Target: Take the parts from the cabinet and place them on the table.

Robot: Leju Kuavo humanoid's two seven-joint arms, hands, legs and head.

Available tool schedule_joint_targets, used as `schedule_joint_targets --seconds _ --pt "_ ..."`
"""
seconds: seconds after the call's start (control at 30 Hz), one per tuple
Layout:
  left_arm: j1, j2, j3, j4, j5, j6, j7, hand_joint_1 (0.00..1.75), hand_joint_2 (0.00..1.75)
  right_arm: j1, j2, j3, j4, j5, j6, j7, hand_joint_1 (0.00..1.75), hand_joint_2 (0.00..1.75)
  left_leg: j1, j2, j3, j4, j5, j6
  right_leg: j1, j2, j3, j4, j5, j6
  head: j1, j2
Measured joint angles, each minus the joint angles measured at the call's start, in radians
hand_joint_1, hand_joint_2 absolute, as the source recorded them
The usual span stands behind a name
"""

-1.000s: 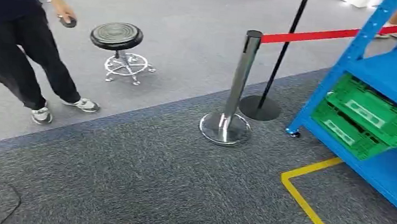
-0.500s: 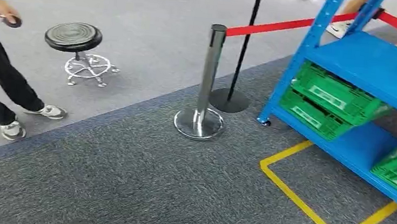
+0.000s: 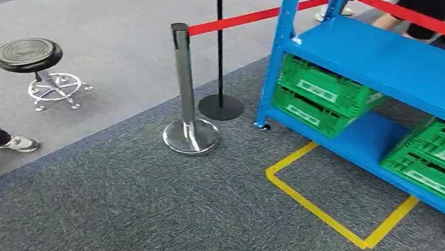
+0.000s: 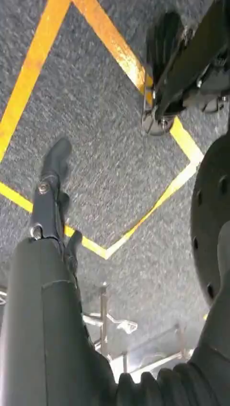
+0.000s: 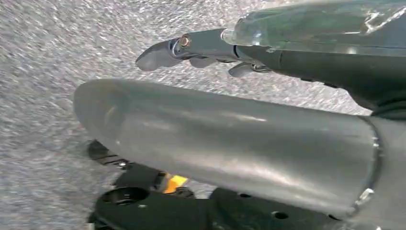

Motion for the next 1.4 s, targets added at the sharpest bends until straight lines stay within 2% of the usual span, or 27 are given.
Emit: schedule_joint_targets --seconds 0.07,0.1,0.13,0.17,0.23,0.3,0.33,0.37,0.43,0.47,0.5,0.53,0.6,0.63,0.67,0.8,0.87,0.93,1.0,1.03,1.1,1.13,1.17,1.3,1.33,1.37,1.4 --pt "0.000 0.000 0.000 0.000 0.000 -0.003 -0.004 0.00 1.75 -0.007 0.000 0.000 0.000 0.000 0.003 0.008 0.00 0.00 0.000 -0.006 0.055 -0.129 0.091 0.008 -0.001 0.027 0.000 0.000 0.003 0.004 0.000 0.000" --pt "-0.001 0.001 0.002 0.000 0.000 -0.004 -0.010 0.00 1.75 -0.011 0.000 0.000 0.000 0.002 0.003 0.015 0.00 0.00 0.001 -0.026 0.093 -0.210 0.131 0.012 -0.002 0.038 0.000 0.000 0.004 0.007 0.000 0.000" --pt "-0.001 0.002 0.004 0.000 0.000 -0.005 -0.015 0.00 1.75 -0.013 0.000 0.000 0.000 0.003 0.004 0.020 0.00 0.00 0.005 -0.082 0.123 -0.272 0.148 0.014 -0.004 0.047 -0.003 0.000 0.006 0.011 0.000 0.000" --pt "-0.002 0.000 0.005 0.000 0.000 -0.005 -0.020 0.00 1.75 -0.017 0.000 0.000 0.000 0.004 0.004 0.026 0.00 0.00 0.010 -0.098 0.137 -0.317 0.137 0.014 0.004 0.059 -0.011 0.011 0.001 0.019 0.000 0.000" --pt "-0.003 -0.002 0.005 0.000 0.001 -0.006 -0.039 0.00 1.75 -0.012 0.000 0.000 0.000 0.009 0.005 0.043 0.00 0.00 0.002 -0.082 0.134 -0.307 0.135 0.017 -0.003 0.076 -0.018 -0.002 0.008 0.032 0.000 0.000" --pt "-0.003 -0.006 0.005 0.000 0.001 -0.006 -0.064 0.00 1.75 0.005 0.000 0.000 0.000 0.011 0.005 0.060 0.00 0.00 0.009 -0.055 0.137 -0.315 0.143 0.034 -0.006 0.089 -0.025 -0.001 0.008 0.045 0.000 0.000" --pt "-0.005 -0.003 0.005 0.000 0.000 -0.006 -0.072 0.00 1.75 0.014 0.000 0.000 0.001 0.012 0.005 0.066 0.00 0.00 0.007 -0.047 0.137 -0.316 0.143 0.039 0.000 0.025 -0.036 0.025 -0.012 0.045 0.006 0.000" --pt "-0.004 -0.003 0.005 0.000 0.000 -0.006 -0.076 0.00 1.75 0.017 0.000 0.000 0.001 0.012 0.005 0.071 0.00 0.00 0.005 -0.035 0.137 -0.316 0.141 0.046 0.001 -0.015 -0.063 0.081 -0.051 0.048 0.016 0.000" --pt "0.003 -0.003 0.005 0.000 -0.002 -0.006 -0.076 0.00 1.75 0.017 0.000 0.000 0.001 0.013 0.005 0.072 0.00 0.00 -0.002 0.001 0.137 -0.316 0.139 0.050 0.000 -0.050 -0.143 0.246 -0.135 0.052 0.018 0.000" --pt "0.005 -0.003 0.005 0.000 -0.005 -0.006 -0.070 0.00 1.75 0.020 0.001 0.000 0.001 0.012 0.005 0.071 0.00 0.00 -0.004 0.018 0.137 -0.316 0.138 0.052 0.000 -0.056 -0.169 0.303 -0.153 0.053 0.018 0.000" --pt "0.005 -0.003 0.005 0.000 -0.010 -0.006 -0.061 0.00 1.75 0.024 0.001 0.000 0.001 0.010 0.005 0.067 0.00 0.00 -0.005 0.032 0.138 -0.316 0.137 0.051 0.000 -0.058 -0.168 0.307 -0.144 0.054 0.018 0.000" --pt "0.004 -0.003 0.005 0.000 -0.011 -0.008 -0.052 0.00 1.75 0.027 0.001 0.000 0.001 0.008 0.004 0.061 0.00 0.00 -0.005 0.044 0.139 -0.315 0.135 0.051 0.000 -0.059 -0.145 0.269 -0.117 0.054 0.018 0.000" --pt "0.003 -0.004 0.005 0.000 -0.014 -0.009 -0.039 0.00 1.75 0.027 0.000 0.000 0.001 0.008 0.003 0.050 0.00 0.00 -0.005 0.067 0.146 -0.315 0.131 0.045 0.000 -0.083 -0.046 0.096 -0.036 0.051 0.018 0.000" --pt "0.003 -0.005 0.005 0.000 -0.014 -0.010 -0.035 0.00 1.75 0.024 0.000 0.000 0.001 0.008 0.003 0.048 0.00 0.00 -0.007 0.077 0.152 -0.315 0.127 0.040 0.002 -0.134 0.003 0.013 -0.017 0.048 0.018 0.000" --pt "0.003 -0.004 0.005 0.000 -0.015 -0.010 -0.034 0.00 1.75 0.020 0.000 0.000 0.001 0.008 0.004 0.048 0.00 0.00 -0.014 0.087 0.155 -0.311 0.122 0.033 0.005 -0.134 0.010 0.004 -0.018 0.043 0.016 0.000" --pt "-0.003 -0.005 0.005 0.000 -0.019 -0.010 -0.032 0.00 1.75 0.022 0.000 0.000 0.001 0.007 0.003 0.047 0.00 0.00 -0.010 0.115 0.164 -0.316 0.120 0.012 0.006 -0.090 0.008 -0.001 -0.011 0.020 0.017 0.000" --pt "-0.004 -0.005 0.005 0.000 -0.020 -0.010 -0.032 0.00 1.75 0.021 0.000 0.000 0.001 0.006 0.003 0.047 0.00 0.00 -0.006 0.031 0.141 -0.256 0.071 0.002 -0.003 -0.071 0.008 -0.004 -0.004 0.008 0.009 0.000" --pt "-0.001 -0.005 0.006 0.000 -0.019 -0.011 -0.031 0.00 1.75 0.016 0.000 0.000 0.001 0.007 0.004 0.045 0.00 0.00 -0.005 0.006 0.065 -0.093 -0.008 -0.001 -0.004 -0.048 0.004 -0.004 -0.003 0.004 0.005 0.000" --pt "-0.001 -0.005 0.006 0.000 -0.020 -0.012 -0.032 0.00 1.75 0.019 0.000 0.000 0.001 0.008 0.005 0.045 0.00 0.00 -0.005 0.003 0.014 0.001 -0.027 -0.002 -0.004 -0.022 0.003 -0.004 -0.002 0.003 0.006 0.000" --pt "-0.001 -0.005 0.006 0.000 -0.020 -0.015 -0.032 0.00 1.75 0.020 0.000 0.000 0.001 0.009 0.005 0.047 0.00 0.00 -0.004 0.001 0.023 -0.022 0.005 -0.001 -0.005 -0.006 0.004 -0.004 -0.002 0.004 0.005 0.000" --pt "0.000 -0.005 0.006 0.000 -0.021 -0.019 -0.043 0.00 1.75 0.021 0.000 0.000 0.001 0.011 0.007 0.056 0.00 0.00 0.001 -0.014 0.090 -0.173 0.099 0.000 -0.009 0.025 0.004 -0.004 0.002 0.010 0.005 0.000" --pt "0.000 -0.005 0.006 0.000 -0.022 -0.022 -0.051 0.00 1.75 0.020 0.000 0.000 0.001 0.011 0.007 0.060 0.00 0.00 0.007 -0.045 0.128 -0.255 0.134 -0.002 -0.011 0.038 0.004 -0.004 0.002 0.016 0.005 0.000" --pt "0.000 -0.008 0.006 0.000 -0.022 -0.023 -0.056 0.00 1.75 0.019 0.000 0.000 0.001 0.012 0.008 0.067 0.00 0.00 0.014 -0.099 0.148 -0.303 0.129 -0.004 -0.005 0.049 -0.003 0.003 0.001 0.025 0.002 0.000" --pt "-0.004 -0.012 0.006 0.000 -0.029 -0.021 -0.063 0.00 1.75 0.033 0.000 0.000 0.001 0.012 0.017 0.075 0.00 0.00 0.012 -0.064 0.150 -0.315 0.128 0.020 -0.015 0.091 -0.024 -0.013 0.014 0.052 0.002 0.000" --pt "-0.005 -0.011 0.006 0.000 -0.029 -0.021 -0.063 0.00 1.75 0.037 0.000 0.000 0.001 0.008 0.020 0.073 0.00 0.00 0.015 -0.048 0.151 -0.319 0.130 0.027 -0.013 0.072 -0.026 -0.004 0.009 0.052 0.002 0.000" --pt "-0.005 -0.010 0.006 0.000 -0.028 -0.021 -0.060 0.00 1.75 0.037 0.000 0.000 0.001 0.006 0.023 0.069 0.00 0.00 0.013 -0.038 0.151 -0.319 0.129 0.037 -0.005 0.007 -0.044 0.035 -0.021 0.054 0.012 0.000" --pt "-0.003 -0.010 0.006 0.000 -0.026 -0.021 -0.053 0.00 1.75 0.033 0.000 0.000 0.001 0.005 0.025 0.065 0.00 0.00 0.009 -0.022 0.151 -0.319 0.128 0.041 -0.005 -0.032 -0.081 0.111 -0.067 0.057 0.018 0.000"
